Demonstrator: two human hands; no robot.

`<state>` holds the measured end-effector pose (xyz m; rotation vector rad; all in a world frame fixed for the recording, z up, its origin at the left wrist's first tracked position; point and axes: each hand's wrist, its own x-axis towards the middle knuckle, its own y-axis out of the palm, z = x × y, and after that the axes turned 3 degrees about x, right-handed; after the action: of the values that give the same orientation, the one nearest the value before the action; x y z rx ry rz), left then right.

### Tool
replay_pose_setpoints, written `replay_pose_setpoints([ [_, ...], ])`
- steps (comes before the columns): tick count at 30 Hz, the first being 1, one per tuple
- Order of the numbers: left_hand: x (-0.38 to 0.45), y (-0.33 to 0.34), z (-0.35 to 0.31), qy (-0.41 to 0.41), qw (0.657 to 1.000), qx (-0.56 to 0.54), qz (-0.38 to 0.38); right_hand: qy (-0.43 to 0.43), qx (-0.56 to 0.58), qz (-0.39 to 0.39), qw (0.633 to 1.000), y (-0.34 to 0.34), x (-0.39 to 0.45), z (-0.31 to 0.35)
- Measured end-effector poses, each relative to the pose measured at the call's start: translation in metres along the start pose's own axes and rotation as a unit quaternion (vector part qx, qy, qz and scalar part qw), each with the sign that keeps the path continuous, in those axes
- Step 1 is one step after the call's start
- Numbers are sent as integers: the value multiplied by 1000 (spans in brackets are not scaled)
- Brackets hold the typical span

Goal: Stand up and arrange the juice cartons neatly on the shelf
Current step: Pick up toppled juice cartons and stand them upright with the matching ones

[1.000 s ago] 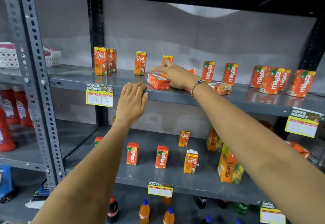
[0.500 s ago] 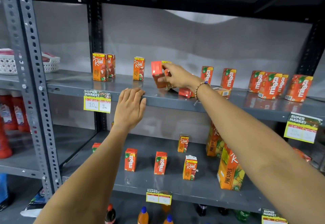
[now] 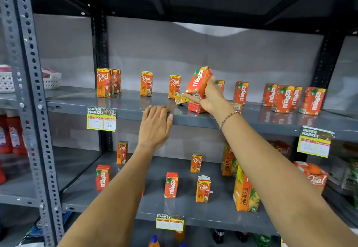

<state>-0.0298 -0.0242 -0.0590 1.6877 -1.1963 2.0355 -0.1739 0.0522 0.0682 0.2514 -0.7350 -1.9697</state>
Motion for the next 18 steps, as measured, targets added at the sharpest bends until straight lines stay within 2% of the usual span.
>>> replay_pose_setpoints([
  [2,1,4,-13,8,1000,3,4,22,71,59,995,-7,-12,2],
  [3,2,5,-18,8,1000,4,5,18,68,94,993,-10,-20,3],
  [9,6,7,-39,12,1000,-6,5,-5,-65,226,972,-26,-63,6],
  [15,8,5,-42,10,1000,-5,5,-18,-108,396,912,-36,-107,15],
  [18,8,5,-41,11,999,8,31,-29,-122,440,889,-38,-123,16],
])
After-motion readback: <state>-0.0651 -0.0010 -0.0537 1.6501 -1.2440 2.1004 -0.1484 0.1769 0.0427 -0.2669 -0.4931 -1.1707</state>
